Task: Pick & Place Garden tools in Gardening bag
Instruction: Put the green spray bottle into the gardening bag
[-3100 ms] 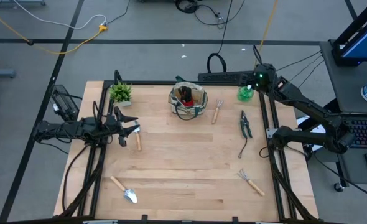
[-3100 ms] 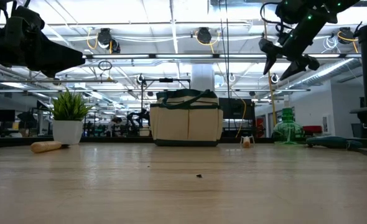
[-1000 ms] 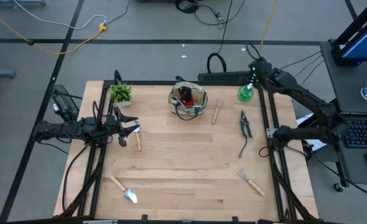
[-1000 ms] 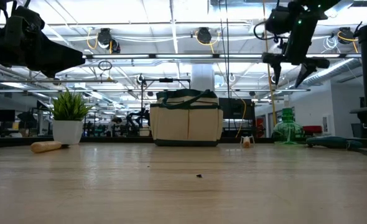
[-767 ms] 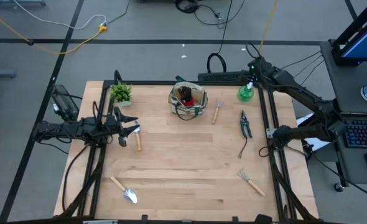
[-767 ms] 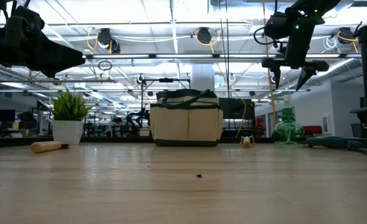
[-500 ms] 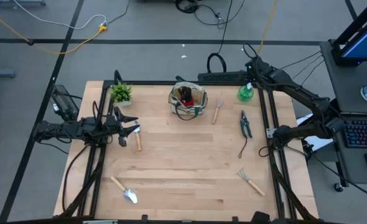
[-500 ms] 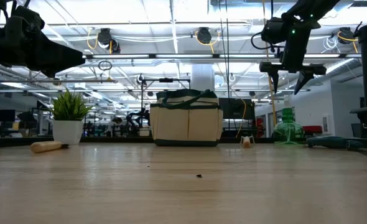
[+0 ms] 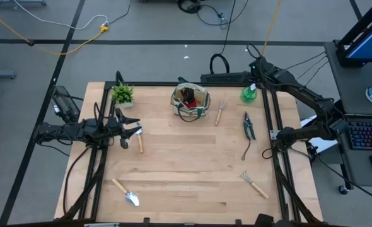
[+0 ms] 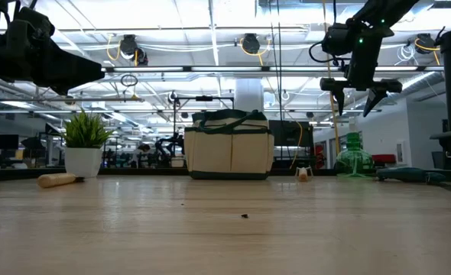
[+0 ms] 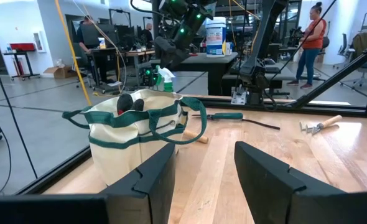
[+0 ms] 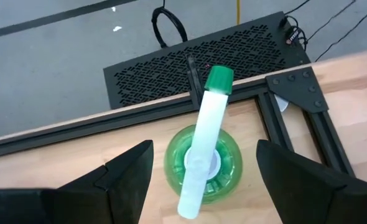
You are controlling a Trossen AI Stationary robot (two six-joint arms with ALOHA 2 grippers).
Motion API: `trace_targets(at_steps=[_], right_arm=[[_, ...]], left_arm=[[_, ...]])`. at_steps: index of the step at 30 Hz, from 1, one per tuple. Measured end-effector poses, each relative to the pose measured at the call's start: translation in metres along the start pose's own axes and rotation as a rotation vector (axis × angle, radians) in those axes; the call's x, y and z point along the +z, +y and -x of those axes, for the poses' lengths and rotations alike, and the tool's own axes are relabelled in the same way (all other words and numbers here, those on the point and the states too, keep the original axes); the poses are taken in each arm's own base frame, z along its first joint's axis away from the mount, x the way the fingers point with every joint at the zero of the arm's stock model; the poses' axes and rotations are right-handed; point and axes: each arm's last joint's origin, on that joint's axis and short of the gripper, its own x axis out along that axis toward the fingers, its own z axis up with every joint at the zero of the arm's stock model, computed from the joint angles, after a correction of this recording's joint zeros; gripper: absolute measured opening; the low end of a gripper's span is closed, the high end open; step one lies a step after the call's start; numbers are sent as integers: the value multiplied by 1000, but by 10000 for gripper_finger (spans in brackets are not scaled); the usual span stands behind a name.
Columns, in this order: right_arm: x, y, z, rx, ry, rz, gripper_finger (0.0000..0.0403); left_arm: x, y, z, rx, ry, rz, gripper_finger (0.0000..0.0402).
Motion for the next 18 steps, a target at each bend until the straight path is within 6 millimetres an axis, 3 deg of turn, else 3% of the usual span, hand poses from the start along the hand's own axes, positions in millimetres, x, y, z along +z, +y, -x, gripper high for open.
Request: trace_targets(at_steps=[9,18], right_arm=[[0,3,-4,34,-32,5,279],[-17,-5,-21,2,8,-51,279]], left_arm=[[0,0,0,0,0,1,170],[0,0,0,0,0,6,170]])
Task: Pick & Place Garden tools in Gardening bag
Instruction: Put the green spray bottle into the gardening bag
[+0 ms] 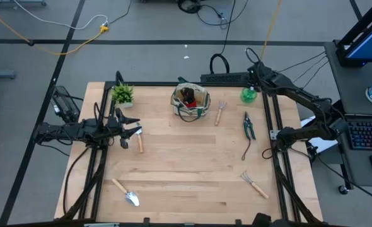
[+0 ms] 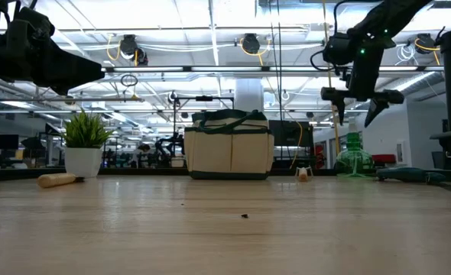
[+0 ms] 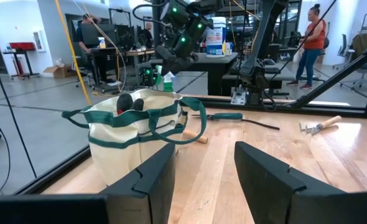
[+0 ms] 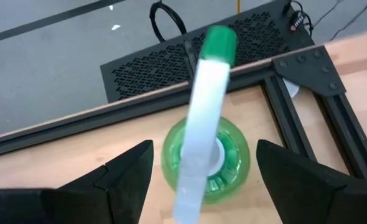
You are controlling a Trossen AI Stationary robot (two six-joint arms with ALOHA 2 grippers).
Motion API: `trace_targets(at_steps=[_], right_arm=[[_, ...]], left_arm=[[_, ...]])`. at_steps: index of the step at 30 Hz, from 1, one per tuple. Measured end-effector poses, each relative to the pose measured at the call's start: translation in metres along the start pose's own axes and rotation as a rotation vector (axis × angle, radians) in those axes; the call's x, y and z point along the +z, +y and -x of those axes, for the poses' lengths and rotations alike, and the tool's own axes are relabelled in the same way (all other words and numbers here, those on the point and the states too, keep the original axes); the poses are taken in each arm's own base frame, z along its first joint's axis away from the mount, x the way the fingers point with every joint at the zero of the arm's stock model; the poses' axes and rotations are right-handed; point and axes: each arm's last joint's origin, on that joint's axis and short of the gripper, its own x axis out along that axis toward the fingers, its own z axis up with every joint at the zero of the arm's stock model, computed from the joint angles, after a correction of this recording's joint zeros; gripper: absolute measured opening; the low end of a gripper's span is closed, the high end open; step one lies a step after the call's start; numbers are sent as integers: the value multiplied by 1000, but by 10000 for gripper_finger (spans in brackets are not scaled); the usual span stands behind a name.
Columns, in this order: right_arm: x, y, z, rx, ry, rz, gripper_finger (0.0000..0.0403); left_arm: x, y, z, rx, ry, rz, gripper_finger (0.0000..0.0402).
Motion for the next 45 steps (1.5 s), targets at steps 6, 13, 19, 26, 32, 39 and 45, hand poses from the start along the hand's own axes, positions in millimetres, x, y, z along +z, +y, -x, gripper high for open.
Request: trace_targets(at_steps=[6,13,19,26,32,39,45], right_arm=[[-3,-1,-3,-6,0,0,278],[2,4,-3,44,-49,-24,245],[4,3,-3,41,-53,-25,190],[4,2,-4,39,-54,-17,116],[6,4,-3,57,-71,8,50],[7,5,-3,74,-77,31,44],[9,5,6,138,-69,50,44]], left_arm=[[0,0,0,0,0,0,170],[0,0,0,0,1,0,170],[0,0,0,0,1,0,170],[0,0,0,0,1,0,170],[0,0,0,0,1,0,170],[0,0,0,0,0,0,170],[0,0,0,0,0,0,170]])
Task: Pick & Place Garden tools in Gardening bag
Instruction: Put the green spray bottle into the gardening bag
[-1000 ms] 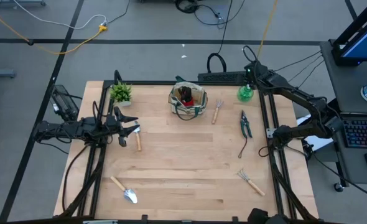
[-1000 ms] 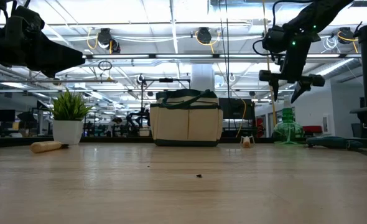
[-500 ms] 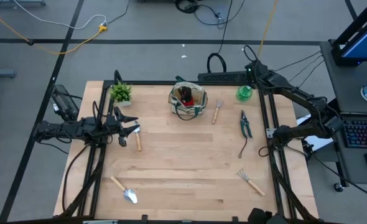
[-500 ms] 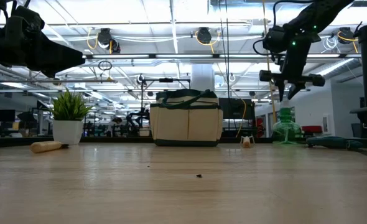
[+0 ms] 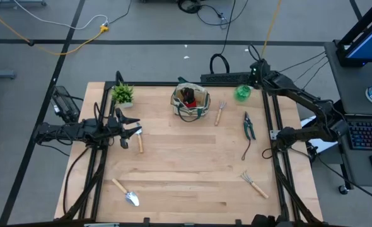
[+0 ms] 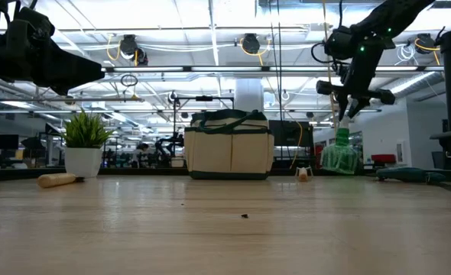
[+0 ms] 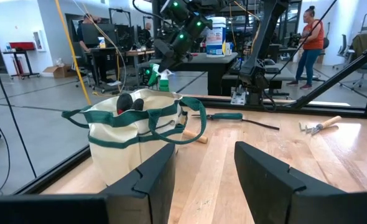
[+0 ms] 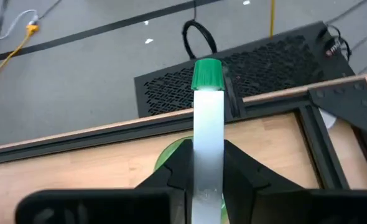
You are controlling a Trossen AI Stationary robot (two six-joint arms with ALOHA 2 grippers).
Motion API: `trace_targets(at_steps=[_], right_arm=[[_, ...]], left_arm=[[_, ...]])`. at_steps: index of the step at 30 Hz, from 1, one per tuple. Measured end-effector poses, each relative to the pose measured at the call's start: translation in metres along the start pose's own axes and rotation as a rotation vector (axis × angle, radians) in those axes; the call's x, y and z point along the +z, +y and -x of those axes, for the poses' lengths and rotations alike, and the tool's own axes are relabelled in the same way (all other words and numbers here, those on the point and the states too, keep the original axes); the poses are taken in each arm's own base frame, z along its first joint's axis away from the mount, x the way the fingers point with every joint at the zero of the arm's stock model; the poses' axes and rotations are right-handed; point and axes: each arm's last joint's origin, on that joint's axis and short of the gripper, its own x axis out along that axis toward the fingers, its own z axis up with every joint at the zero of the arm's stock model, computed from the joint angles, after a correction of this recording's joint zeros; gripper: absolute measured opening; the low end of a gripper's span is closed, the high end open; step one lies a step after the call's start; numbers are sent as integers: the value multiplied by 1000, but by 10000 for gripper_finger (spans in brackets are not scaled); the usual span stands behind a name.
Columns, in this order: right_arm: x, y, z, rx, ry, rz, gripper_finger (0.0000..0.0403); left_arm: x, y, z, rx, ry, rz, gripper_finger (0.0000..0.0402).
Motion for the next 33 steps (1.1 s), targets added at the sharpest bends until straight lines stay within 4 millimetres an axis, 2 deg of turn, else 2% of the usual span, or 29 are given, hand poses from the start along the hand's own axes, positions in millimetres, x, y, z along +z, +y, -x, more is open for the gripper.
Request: trace_targets(at_steps=[6,21,26,33], right_arm=[[9,1,26,118,-35,28,44],[32,-6,113,509,-147,27,44],[35,-6,129,658,-172,27,44],[34,-6,139,799,-130,53,45]], left_arm=[[0,0,0,0,0,2,170],[0,0,0,0,-1,4,170],[0,0,0,0,-1,4,170],[0,0,0,0,-1,4,170]])
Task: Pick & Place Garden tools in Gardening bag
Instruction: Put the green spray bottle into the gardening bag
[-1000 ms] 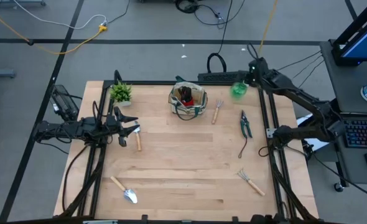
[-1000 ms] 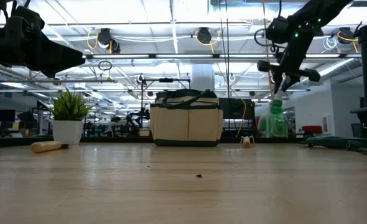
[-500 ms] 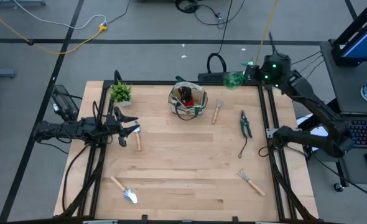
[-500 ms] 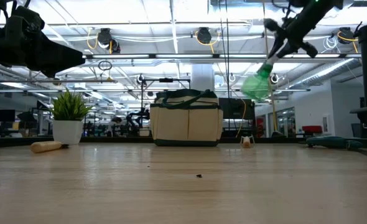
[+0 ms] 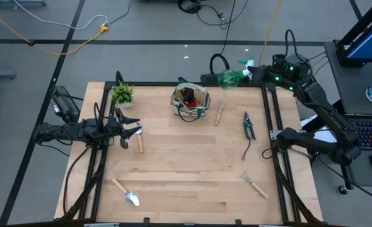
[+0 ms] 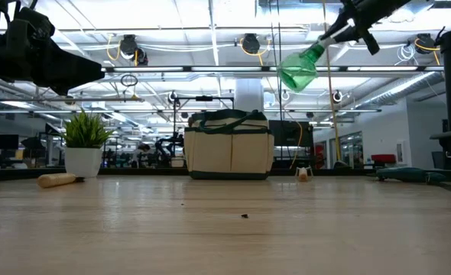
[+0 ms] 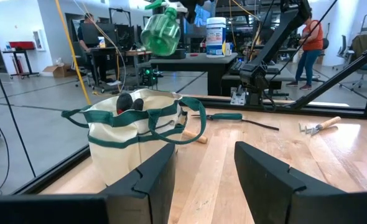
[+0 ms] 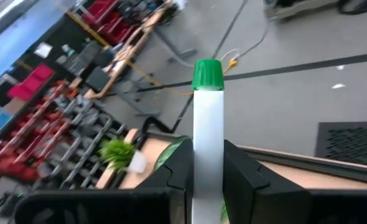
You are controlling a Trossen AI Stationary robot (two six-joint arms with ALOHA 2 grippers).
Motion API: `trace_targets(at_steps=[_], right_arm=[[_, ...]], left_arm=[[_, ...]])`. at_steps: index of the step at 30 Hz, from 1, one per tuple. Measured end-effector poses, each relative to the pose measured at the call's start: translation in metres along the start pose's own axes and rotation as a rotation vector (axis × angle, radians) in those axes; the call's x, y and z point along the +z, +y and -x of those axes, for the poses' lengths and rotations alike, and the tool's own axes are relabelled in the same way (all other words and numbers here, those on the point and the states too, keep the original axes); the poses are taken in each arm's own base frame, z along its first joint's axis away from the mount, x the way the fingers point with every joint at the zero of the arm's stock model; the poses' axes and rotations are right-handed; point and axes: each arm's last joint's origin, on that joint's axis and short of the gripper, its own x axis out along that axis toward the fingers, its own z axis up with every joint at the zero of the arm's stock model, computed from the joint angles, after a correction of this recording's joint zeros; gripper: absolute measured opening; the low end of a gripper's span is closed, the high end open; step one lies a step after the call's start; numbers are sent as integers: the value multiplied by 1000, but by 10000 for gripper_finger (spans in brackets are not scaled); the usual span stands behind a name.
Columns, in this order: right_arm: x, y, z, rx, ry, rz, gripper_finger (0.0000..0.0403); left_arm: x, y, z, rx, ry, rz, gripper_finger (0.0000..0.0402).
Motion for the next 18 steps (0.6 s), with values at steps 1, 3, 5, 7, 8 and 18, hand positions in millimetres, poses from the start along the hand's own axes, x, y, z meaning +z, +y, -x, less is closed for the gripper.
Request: trace_targets(at_steps=[1,3,5,7,8,18], right_arm=[[0,0,0,14,10,2,45],[0,1,0,40,23,12,45],[0,3,0,66,28,28,45],[0,5,0,91,22,45,45],[1,7,-1,106,16,56,45],[-5,38,-22,370,14,274,45]], left_arm=[[0,0,0,0,0,0,170],[0,0,0,0,0,0,170],[0,0,0,0,0,0,170],[0,0,0,0,0,0,170],[0,0,0,0,0,0,170],[0,0,0,0,0,0,170]])
